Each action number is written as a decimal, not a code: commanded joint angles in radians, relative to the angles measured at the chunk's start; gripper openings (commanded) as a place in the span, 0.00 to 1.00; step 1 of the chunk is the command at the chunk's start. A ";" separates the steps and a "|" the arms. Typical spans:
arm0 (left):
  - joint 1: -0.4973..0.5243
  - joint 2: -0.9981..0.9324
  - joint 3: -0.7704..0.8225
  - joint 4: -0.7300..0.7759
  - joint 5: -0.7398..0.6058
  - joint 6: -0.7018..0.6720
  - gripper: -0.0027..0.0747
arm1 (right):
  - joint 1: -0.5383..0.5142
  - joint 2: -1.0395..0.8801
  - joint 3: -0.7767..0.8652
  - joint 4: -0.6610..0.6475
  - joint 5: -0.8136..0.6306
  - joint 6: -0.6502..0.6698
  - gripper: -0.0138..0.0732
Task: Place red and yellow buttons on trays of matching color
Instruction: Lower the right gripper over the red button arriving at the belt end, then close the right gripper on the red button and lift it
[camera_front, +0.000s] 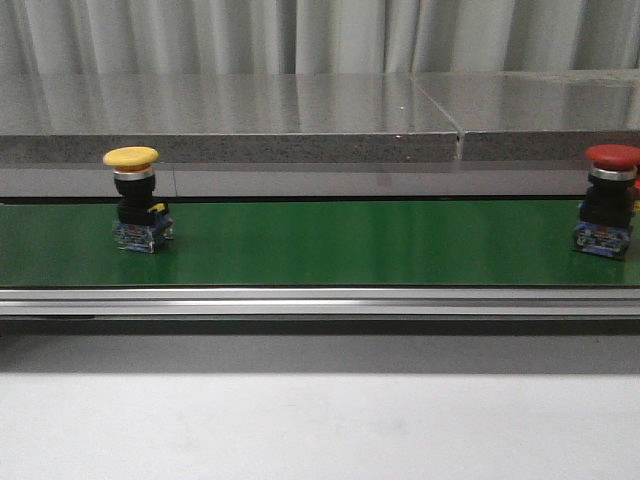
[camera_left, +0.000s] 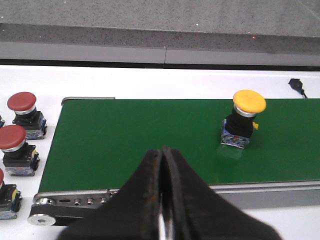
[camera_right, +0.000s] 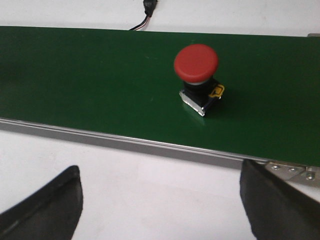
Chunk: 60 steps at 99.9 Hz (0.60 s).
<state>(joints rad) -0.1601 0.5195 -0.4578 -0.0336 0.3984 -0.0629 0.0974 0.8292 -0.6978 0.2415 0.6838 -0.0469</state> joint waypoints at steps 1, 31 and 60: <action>-0.009 0.003 -0.030 -0.012 -0.077 -0.002 0.01 | -0.001 0.057 -0.069 -0.030 -0.032 -0.015 0.89; -0.009 0.003 -0.030 -0.012 -0.077 -0.002 0.01 | -0.003 0.318 -0.229 -0.100 0.015 -0.004 0.89; -0.009 0.003 -0.030 -0.012 -0.077 -0.002 0.01 | -0.003 0.466 -0.304 -0.276 0.022 0.121 0.89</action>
<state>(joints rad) -0.1601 0.5195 -0.4578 -0.0336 0.3984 -0.0629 0.0974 1.2844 -0.9556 0.0321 0.7391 0.0389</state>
